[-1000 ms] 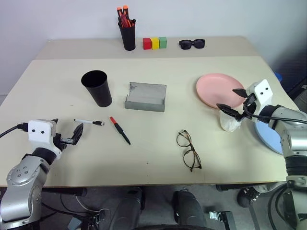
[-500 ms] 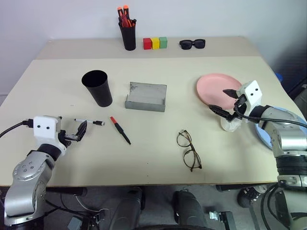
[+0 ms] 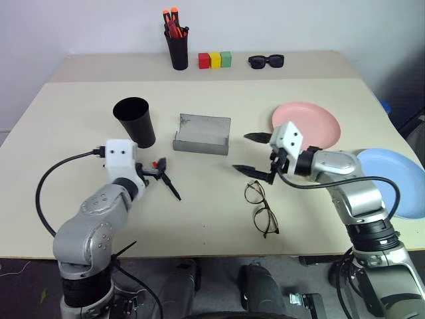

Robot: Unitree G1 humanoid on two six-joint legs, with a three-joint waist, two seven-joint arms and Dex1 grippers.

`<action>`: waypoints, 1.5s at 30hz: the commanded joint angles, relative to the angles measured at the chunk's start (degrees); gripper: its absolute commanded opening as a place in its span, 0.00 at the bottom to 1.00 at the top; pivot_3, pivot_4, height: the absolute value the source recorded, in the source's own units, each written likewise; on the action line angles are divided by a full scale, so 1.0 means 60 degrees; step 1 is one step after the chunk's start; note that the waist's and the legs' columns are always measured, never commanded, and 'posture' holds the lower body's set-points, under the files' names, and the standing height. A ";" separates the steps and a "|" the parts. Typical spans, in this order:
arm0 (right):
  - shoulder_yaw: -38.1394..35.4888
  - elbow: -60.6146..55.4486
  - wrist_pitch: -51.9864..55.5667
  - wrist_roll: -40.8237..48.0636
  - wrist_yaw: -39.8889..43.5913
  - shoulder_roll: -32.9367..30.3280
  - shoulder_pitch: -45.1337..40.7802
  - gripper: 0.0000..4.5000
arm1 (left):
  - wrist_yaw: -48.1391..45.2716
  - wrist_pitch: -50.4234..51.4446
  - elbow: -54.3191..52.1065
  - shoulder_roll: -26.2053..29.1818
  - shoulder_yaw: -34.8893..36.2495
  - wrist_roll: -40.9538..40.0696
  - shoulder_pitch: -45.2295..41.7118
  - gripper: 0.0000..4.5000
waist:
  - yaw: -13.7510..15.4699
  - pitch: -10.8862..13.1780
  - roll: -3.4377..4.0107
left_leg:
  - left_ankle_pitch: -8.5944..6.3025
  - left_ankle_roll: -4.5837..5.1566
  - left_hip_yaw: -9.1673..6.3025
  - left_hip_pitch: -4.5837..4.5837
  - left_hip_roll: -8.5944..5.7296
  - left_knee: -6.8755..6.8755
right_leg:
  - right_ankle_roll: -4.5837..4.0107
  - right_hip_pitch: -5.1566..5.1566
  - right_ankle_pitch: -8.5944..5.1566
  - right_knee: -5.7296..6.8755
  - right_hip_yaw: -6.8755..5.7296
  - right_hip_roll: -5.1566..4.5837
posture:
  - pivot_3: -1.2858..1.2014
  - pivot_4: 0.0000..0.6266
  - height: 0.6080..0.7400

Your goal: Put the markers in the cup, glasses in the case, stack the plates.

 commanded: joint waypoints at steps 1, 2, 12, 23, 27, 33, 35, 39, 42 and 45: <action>0.0070 -0.0307 -0.0113 0.0049 0.0053 0.0111 -0.0039 1.00 | 0.0526 0.2011 -0.0976 -0.0781 0.0394 0.0104 -0.0592 1.00 | 0.0014 0.0001 -0.0002 | 0.0000 0.0000 -0.0001 0.0001 0.0000 0.0001 | 0.0000 0.0002 0.0000 0.0000 -0.0002 0.0001 | 0.52 0.24 1.00; 0.0121 -0.0282 -0.0150 0.0044 0.0084 0.0147 0.0002 1.00 | 0.0771 0.2633 -0.1078 -0.1106 0.0356 0.0227 -0.0747 1.00 | 0.0014 0.0002 -0.0003 | 0.0001 -0.0002 -0.0003 0.0001 -0.0001 0.0002 | 0.0000 0.0002 0.0000 0.0000 -0.0002 0.0001 | 0.52 0.24 1.00; 0.0144 -0.0219 -0.0393 0.0058 0.0168 0.0177 0.0263 1.00 | 0.2738 0.3215 0.0154 -0.2729 0.0185 0.1027 -0.1248 1.00 | 0.0048 0.0001 -0.0010 | 0.0008 -0.0015 -0.0003 0.0003 -0.0001 0.0003 | -0.0001 0.0005 0.0001 0.0006 -0.0005 0.0004 | 0.52 0.24 1.00; -0.0069 -0.0865 -0.0066 0.0206 0.0086 -0.0112 0.0883 1.00 | 0.3478 0.3215 0.1273 -0.3180 0.0724 0.1578 -0.1828 0.17 | 0.0224 -0.0010 -0.0002 | 0.0003 -0.0029 -0.0001 0.0019 -0.0004 0.0005 | 0.0000 0.0020 0.0000 0.0004 -0.0005 0.0001 | 0.52 0.24 1.00; -0.0106 -0.1038 0.0018 0.0236 0.0021 -0.0145 0.1014 1.00 | 0.2863 0.3215 0.0843 -0.3090 0.0872 0.1255 -0.2008 0.01 | 0.0237 -0.0010 -0.0004 | -0.0002 -0.0038 -0.0002 0.0021 -0.0006 0.0007 | -0.0001 0.0029 0.0000 0.0004 -0.0007 -0.0003 | 0.52 0.24 1.00; -0.0081 -0.1018 0.0087 0.0263 0.0046 -0.0126 0.0935 1.00 | 0.0270 0.2128 -0.0998 -0.0590 -0.0335 0.0206 -0.1166 0.01 | 0.0166 -0.0001 -0.0018 | 0.0009 -0.0034 0.0002 0.0001 -0.0004 0.0001 | -0.0003 -0.0005 0.0001 0.0006 -0.0002 0.0002 | 0.52 0.24 1.00; -0.0048 -0.0950 0.0074 0.0275 0.0099 -0.0088 0.0851 1.00 | -0.0483 0.1535 -0.1364 -0.0187 -0.0095 -0.0132 -0.0847 0.01 | 0.0177 -0.0002 -0.0016 | 0.0010 -0.0035 0.0008 0.0002 0.0004 -0.0009 | -0.0005 -0.0013 0.0001 0.0006 0.0007 0.0002 | 0.52 0.24 1.00; 0.0016 -0.0790 0.0076 0.0335 0.0121 0.0137 0.0562 1.00 | -0.1486 -0.0439 -0.1492 0.0276 0.0599 -0.0415 -0.0938 0.01 | 0.0206 -0.0002 -0.0017 | 0.0006 -0.0044 0.0006 0.0002 0.0006 -0.0008 | -0.0032 -0.0010 -0.0005 0.0002 0.0006 0.0002 | 0.52 0.24 1.00; -0.0033 -0.0654 0.0084 0.0407 -0.0015 0.0410 0.0283 1.00 | -0.1552 -0.2052 -0.1089 0.0408 0.0805 -0.0075 -0.1411 0.01 | 0.0214 -0.0001 -0.0018 | 0.0003 -0.0052 0.0006 0.0004 0.0010 -0.0007 | -0.0057 -0.0003 -0.0008 -0.0007 0.0004 0.0003 | 0.52 0.24 1.00; -0.0209 -0.0477 0.0138 0.0571 -0.0452 0.0934 -0.0153 1.00 | -0.0405 -0.3708 0.0106 0.0576 0.0434 0.1425 -0.2303 0.01 | 0.0217 -0.0001 -0.0019 | 0.0014 -0.0040 0.0005 0.0004 0.0009 -0.0006 | -0.0046 0.0000 -0.0002 -0.0011 0.0002 0.0005 | 0.52 0.24 1.00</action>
